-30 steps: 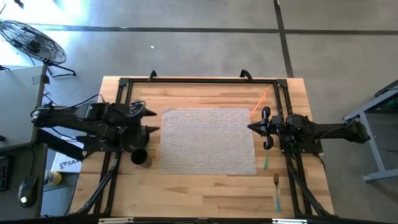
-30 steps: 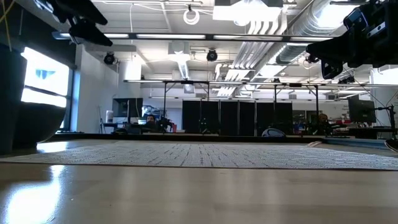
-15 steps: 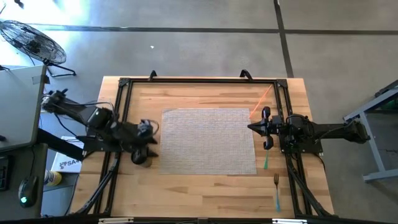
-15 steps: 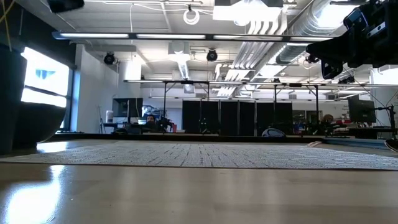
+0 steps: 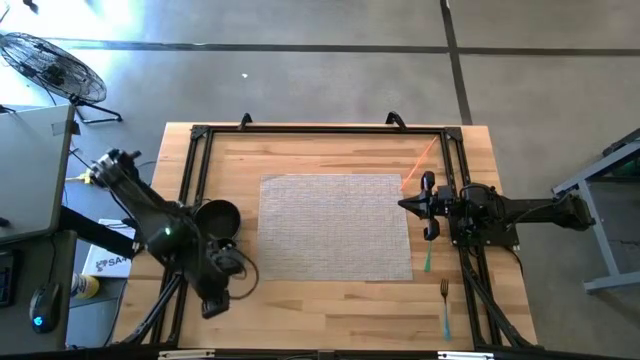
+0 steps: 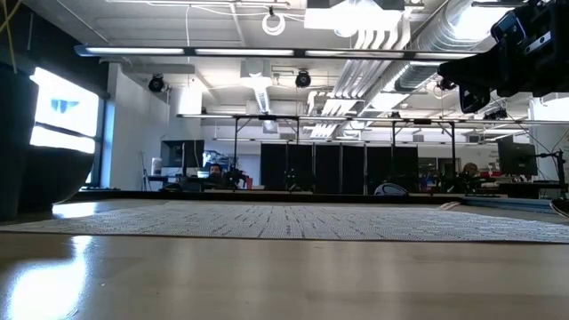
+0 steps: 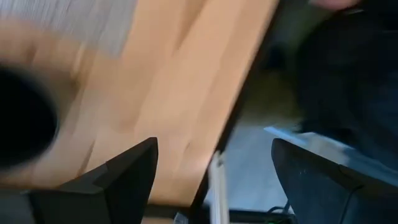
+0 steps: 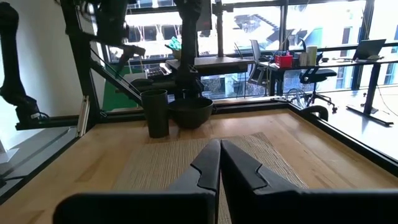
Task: Pick & Place Utensil
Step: Put the black cup on the top right of the gray mat
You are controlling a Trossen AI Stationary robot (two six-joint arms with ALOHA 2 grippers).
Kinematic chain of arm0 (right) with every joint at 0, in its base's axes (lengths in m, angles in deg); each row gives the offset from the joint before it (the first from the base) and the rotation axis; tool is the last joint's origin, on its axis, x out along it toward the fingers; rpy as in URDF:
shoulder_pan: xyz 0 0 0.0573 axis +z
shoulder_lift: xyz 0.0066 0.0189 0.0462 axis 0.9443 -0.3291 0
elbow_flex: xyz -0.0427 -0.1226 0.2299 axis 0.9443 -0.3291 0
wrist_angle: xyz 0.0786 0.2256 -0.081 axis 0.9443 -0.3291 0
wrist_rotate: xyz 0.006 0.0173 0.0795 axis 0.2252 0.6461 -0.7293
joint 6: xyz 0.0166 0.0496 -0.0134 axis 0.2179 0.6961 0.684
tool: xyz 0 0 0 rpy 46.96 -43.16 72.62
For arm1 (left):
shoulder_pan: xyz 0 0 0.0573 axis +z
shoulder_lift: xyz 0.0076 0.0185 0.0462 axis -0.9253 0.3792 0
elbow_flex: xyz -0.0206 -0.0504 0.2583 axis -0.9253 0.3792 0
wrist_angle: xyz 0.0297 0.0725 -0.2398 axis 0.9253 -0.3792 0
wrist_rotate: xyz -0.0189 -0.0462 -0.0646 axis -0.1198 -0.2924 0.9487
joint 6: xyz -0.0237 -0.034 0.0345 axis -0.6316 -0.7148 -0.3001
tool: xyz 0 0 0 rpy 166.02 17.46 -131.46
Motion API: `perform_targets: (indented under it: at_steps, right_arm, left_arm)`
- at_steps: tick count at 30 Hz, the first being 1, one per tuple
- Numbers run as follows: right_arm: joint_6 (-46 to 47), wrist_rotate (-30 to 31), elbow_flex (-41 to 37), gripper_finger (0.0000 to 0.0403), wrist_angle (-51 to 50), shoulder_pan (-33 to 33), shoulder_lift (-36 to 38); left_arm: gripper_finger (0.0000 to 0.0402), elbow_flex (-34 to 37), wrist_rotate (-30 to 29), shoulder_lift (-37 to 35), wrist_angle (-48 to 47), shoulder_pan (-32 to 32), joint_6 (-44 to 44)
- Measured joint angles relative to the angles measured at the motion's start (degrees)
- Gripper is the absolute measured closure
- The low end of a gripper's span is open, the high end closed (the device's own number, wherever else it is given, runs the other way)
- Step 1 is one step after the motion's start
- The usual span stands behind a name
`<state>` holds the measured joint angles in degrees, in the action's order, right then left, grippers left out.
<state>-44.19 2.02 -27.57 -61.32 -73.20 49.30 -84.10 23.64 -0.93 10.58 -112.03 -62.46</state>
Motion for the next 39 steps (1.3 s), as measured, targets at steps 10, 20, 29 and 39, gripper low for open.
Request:
perform_targets:
  at_steps: [10,20,29,39]
  right_arm:
    - [0.01,0.00,0.01,0.0395,0.00,-0.01,0.00]
    - [0.00,-0.01,0.01,0.0398,0.02,0.00,0.01]
    - [0.01,-0.01,0.00,0.0400,0.02,0.00,0.00]
    - [0.00,0.00,0.01,0.0400,0.01,-0.01,0.02]
  left_arm:
    - [0.0092,0.04,-10.75,5.46,-2.98,-11.54,-6.88]
    - [0.0092,6.73,-26.88,5.31,-12.70,-26.09,-35.15]
    - [0.0092,16.20,-27.59,5.35,-10.41,-27.35,-39.45]
    - [0.0092,23.85,-26.88,5.48,-2.92,-27.30,-39.68]
